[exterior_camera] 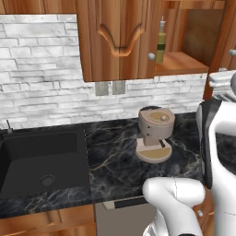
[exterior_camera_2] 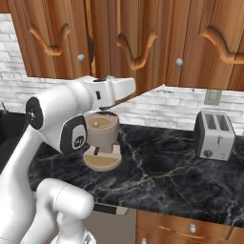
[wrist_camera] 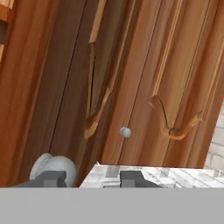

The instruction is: Move the oil and vinegar bottle and syrup bottle from the cabinet to the dining counter.

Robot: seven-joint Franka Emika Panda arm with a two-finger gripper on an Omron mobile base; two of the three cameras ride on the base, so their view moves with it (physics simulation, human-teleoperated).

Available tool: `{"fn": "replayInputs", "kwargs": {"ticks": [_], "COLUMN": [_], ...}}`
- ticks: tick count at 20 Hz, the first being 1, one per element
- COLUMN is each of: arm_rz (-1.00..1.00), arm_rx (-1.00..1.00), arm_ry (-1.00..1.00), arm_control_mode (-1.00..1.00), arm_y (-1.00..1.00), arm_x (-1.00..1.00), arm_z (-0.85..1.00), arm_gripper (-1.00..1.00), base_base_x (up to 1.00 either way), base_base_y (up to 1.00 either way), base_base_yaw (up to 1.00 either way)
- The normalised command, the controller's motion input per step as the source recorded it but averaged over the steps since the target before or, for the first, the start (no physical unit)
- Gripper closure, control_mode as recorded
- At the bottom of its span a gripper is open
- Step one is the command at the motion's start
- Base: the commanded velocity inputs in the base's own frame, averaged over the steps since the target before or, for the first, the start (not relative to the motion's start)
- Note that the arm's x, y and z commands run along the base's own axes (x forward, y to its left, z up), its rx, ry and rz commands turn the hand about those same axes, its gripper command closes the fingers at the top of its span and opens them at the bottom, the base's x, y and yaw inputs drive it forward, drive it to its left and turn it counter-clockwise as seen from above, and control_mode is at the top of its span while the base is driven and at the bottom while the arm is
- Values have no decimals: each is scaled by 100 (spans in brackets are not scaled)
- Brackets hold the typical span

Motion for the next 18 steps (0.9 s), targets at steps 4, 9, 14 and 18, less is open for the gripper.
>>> {"fn": "replayInputs", "kwargs": {"ticks": [4,9,14,18], "arm_rz": [-8,-1,0,0], "arm_rx": [0,-3,-18,-24], "arm_ry": [4,0,3,12], "arm_control_mode": [-100,-100,-100,-100], "arm_y": [-44,22,95,100], "arm_x": [-94,-97,-57,-14], "arm_z": [5,0,0,0], "arm_gripper": [-100,-100,-100,-100], "base_base_x": [0,0,0,0], "base_base_y": [0,0,0,0], "base_base_yaw": [0,0,0,0]}}
